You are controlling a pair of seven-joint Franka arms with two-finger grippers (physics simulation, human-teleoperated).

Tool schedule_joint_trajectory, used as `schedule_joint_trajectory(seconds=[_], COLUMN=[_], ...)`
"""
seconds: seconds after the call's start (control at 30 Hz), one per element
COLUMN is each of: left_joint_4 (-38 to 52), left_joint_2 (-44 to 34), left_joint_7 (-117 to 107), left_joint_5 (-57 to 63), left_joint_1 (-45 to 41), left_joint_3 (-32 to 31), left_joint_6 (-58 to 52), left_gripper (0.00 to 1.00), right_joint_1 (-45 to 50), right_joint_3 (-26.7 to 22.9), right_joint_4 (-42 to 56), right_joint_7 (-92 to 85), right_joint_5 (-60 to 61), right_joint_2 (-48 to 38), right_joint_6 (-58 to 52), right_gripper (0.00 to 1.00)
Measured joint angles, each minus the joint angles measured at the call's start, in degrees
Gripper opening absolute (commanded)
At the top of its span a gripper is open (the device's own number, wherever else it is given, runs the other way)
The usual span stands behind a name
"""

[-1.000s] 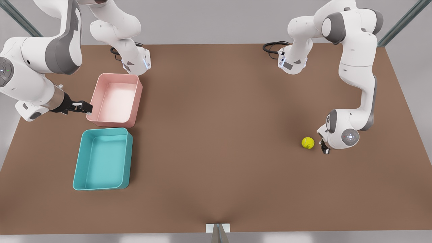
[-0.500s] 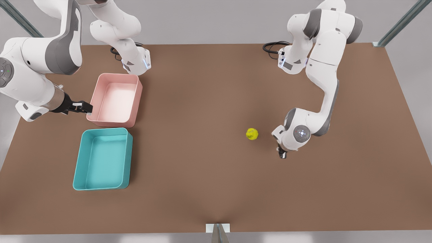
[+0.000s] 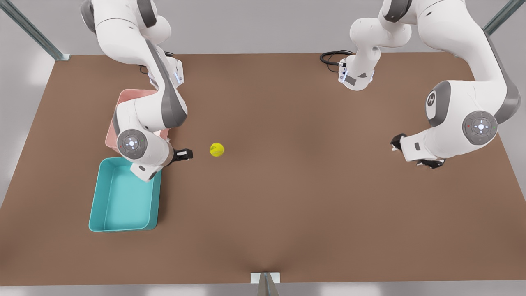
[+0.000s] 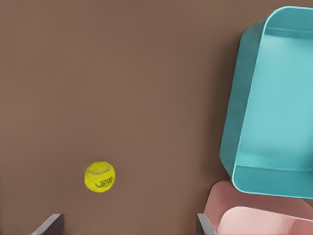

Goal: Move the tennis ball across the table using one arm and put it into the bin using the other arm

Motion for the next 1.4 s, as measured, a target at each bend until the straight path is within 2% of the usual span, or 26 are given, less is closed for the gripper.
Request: schedule_joint_trajectory(seconds=[0.2, 0.37, 0.7, 0.87, 1.4], left_joint_4=[-0.1, -0.1, -0.1, -0.1, 0.3], left_joint_2=[0.1, 0.3, 0.5, 0.5, 0.6], left_joint_7=[-13.0, -21.0, -31.7, -35.2, -42.6], left_joint_5=[0.6, 0.8, 0.8, 0.8, 0.8], left_joint_1=[0.2, 0.2, 0.1, 0.1, -0.2], left_joint_3=[-0.1, -0.1, -0.1, -0.1, -0.2], left_joint_6=[-5.9, -7.9, -9.2, -9.4, -10.8], left_gripper=[1.0, 1.0, 1.0, 1.0, 1.0], right_joint_1=[4.1, 5.0, 4.7, 5.1, 5.8], right_joint_3=[-0.1, 0.0, 0.0, 0.1, 1.4], right_joint_4=[-25.0, -36.7, -42.4, -45.8, -50.2], right_joint_7=[6.3, 10.6, 16.3, 18.0, 20.9], right_joint_5=[1.9, 2.0, 1.8, 1.8, 3.5], right_joint_2=[-11.5, -16.6, -8.2, -6.9, -4.9], right_joint_6=[14.2, 23.8, 40.2, 45.4, 50.2], right_gripper=[1.0, 1.0, 1.0, 1.0, 1.0])
